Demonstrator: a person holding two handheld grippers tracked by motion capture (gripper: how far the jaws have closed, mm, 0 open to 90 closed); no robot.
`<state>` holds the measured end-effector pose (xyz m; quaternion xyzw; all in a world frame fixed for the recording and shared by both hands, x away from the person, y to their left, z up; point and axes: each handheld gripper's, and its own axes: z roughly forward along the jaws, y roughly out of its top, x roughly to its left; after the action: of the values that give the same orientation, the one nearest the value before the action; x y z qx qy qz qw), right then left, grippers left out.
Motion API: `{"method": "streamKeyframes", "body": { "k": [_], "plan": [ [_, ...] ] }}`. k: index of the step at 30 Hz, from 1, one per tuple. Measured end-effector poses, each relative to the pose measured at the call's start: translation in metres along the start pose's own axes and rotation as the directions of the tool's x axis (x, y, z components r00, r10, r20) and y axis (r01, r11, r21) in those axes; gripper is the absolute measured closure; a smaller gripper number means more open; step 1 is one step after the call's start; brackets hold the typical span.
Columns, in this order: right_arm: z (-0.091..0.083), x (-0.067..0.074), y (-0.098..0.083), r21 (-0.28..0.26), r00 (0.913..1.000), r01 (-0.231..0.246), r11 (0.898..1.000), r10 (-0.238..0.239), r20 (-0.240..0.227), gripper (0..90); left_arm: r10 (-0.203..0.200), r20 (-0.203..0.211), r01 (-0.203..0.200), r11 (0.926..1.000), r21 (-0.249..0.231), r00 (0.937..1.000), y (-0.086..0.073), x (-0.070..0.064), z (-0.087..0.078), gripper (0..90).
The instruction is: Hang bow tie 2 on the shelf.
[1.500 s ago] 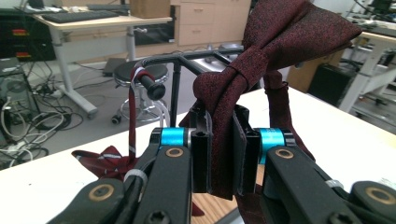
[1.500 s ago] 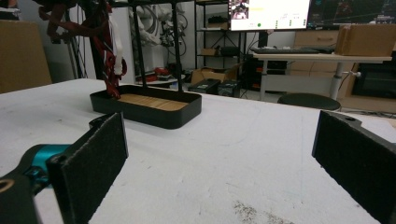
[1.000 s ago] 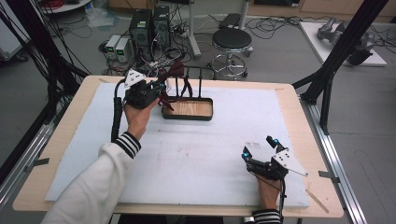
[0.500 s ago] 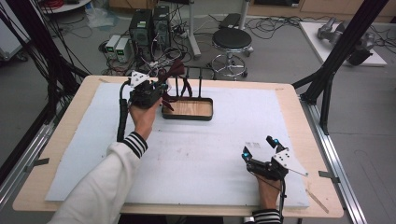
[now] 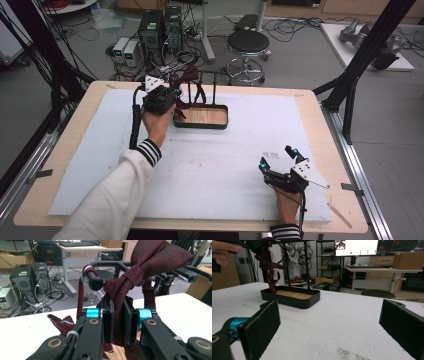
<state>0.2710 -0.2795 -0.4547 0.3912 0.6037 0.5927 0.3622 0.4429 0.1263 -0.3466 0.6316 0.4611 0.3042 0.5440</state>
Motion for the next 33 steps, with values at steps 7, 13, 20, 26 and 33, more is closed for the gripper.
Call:
{"method": "streamKeyframes", "body": {
  "k": [7, 13, 20, 26, 33],
  "plan": [
    [0.0, 0.0, 0.0, 0.001, 1.0, 0.0, 1.0, 0.0, 0.0, 2.6, -0.016, -0.007, 0.016, 0.9998, -0.006, 0.9998, -0.001, -0.001, 0.002, 80.5],
    [0.0, 0.0, 0.0, 0.0, 1.0, 0.005, 1.0, -0.005, -0.001, 2.5, -0.028, -0.023, 0.028, 0.9996, -0.004, 0.9993, -0.002, -0.002, 0.006, 80.5],
    [0.0, 0.0, 0.0, 0.003, 1.0, 0.0, 1.0, 0.0, 0.0, 2.5, -0.026, -0.043, 0.026, 0.9996, 0.009, 0.9988, -0.006, 0.0, 0.013, 80.5],
    [0.0, 0.0, 0.0, 0.006, 1.0, -0.004, 1.0, 0.004, -0.002, 2.5, -0.018, -0.056, 0.021, 0.9991, 0.038, 0.9982, -0.011, 0.001, 0.018, 80.7],
    [0.0, 0.0, 0.0, 0.005, 1.0, -0.001, 1.0, 0.001, -0.002, 2.6, 0.0, -0.06, 0.006, 0.9958, 0.092, 0.9982, -0.018, 0.001, 0.025, 81.5]
  ]
}}
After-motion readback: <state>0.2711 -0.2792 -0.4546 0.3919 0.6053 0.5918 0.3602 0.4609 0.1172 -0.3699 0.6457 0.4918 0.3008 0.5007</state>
